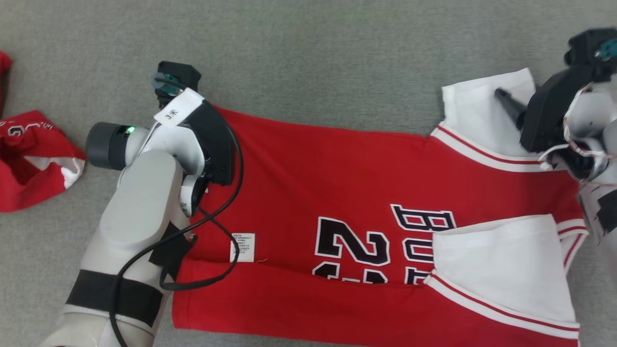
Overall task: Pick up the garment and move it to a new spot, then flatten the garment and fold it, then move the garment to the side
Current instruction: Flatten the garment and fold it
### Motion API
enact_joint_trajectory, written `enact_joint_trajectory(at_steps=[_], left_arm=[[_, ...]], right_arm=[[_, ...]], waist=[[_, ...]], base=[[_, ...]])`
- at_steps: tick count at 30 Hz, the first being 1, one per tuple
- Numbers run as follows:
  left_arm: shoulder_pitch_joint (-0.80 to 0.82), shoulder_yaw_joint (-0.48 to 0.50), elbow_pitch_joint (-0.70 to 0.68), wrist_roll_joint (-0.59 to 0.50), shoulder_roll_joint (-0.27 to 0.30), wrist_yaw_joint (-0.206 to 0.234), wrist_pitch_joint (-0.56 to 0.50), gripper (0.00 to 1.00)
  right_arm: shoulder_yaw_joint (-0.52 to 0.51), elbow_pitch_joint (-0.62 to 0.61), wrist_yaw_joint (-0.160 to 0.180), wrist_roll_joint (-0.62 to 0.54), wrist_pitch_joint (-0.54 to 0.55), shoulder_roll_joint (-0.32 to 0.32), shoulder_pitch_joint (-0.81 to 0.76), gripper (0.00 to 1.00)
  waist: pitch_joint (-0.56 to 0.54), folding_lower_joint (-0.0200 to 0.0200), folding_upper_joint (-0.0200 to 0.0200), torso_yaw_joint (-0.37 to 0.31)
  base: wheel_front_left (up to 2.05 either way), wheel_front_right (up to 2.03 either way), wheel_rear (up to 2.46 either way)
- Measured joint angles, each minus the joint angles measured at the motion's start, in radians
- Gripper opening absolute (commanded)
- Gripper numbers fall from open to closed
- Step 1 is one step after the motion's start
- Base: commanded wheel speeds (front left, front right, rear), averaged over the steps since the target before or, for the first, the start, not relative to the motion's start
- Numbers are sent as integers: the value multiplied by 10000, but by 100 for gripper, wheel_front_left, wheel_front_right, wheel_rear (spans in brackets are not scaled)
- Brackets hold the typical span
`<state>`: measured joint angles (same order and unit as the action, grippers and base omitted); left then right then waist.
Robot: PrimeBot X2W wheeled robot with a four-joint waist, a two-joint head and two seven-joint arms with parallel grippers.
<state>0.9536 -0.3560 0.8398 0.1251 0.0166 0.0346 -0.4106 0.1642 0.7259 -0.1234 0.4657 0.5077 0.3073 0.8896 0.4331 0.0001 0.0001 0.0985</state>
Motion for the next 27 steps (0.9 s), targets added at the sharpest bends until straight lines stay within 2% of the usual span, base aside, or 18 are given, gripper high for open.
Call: enact_joint_trajectory(at_steps=[11,12,13,14,15,18,20,21,22,27], left_arm=[[234,-201,130,123,-127,-8,334,0],[252,-215,151,134,-128,-8,339,0],[276,-228,182,148,-128,-8,341,0],[307,-245,217,151,-125,-8,343,0],[329,-261,245,161,-123,-6,343,0],[345,-355,290,232,-100,4,407,0],[347,-424,305,309,-63,10,420,0],[348,-439,316,339,-54,19,426,0],[349,-445,351,341,-50,36,453,0],[356,-472,458,407,-31,115,573,0]], right_arm=[[100,564,0,-111,-345,36,640,100],[104,627,0,-115,-387,40,643,89],[98,717,2,-117,-428,44,651,67],[92,802,2,-117,-466,59,670,55],[86,867,12,-119,-474,84,692,51],[94,1078,48,-211,-502,109,808,45],[130,1174,92,-284,-520,107,833,31],[155,1214,92,-334,-589,109,840,5],[178,1267,94,-366,-596,107,849,0],[201,1453,176,-384,-922,27,1001,0]], waist=[[297,-1,-2,348],[298,-2,-2,347],[298,-1,-2,346],[298,-1,-1,343],[297,-1,-1,339],[290,-1,-2,319],[283,-1,-2,298],[278,-1,-1,286],[268,-1,-1,273],[199,-1,-1,191]], base=[[0,0,0],[0,0,0],[0,0,0],[0,0,0],[0,0,0],[0,0,0],[0,0,0],[0,0,0],[0,0,0],[0,0,0]])
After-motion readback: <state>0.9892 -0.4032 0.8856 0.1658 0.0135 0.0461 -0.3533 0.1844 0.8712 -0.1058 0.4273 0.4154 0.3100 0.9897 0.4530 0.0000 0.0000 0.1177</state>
